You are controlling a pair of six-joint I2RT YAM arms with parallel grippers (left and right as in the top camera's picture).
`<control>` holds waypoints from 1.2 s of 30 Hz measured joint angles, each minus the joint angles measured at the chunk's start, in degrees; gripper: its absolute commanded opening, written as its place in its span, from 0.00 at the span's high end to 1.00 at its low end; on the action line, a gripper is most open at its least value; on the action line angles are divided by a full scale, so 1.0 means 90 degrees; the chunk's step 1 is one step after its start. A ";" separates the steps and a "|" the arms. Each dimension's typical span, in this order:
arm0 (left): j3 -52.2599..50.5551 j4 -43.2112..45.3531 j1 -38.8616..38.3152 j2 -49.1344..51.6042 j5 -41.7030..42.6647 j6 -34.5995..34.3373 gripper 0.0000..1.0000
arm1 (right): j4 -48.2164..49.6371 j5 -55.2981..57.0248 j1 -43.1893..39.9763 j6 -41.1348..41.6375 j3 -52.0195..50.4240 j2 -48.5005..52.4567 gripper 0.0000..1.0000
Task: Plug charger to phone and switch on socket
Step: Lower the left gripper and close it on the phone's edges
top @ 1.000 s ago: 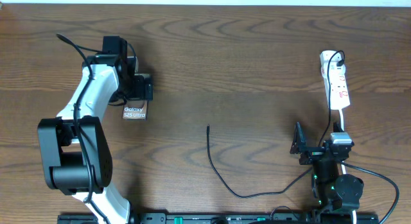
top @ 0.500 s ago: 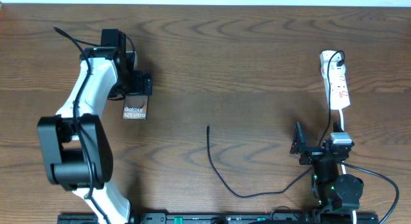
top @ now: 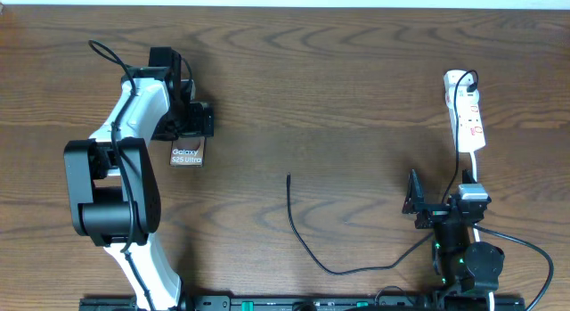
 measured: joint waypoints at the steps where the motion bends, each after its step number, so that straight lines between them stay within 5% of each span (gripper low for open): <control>1: 0.0000 0.0012 0.0000 0.0000 0.0000 0.0024 0.02 | 0.0000 -0.0002 0.0000 0.0002 0.0000 0.0000 0.01; 36: -0.0002 0.0495 0.0000 0.0000 0.0000 0.0430 0.02 | 0.0000 -0.0002 0.0000 0.0000 0.0000 0.0000 0.01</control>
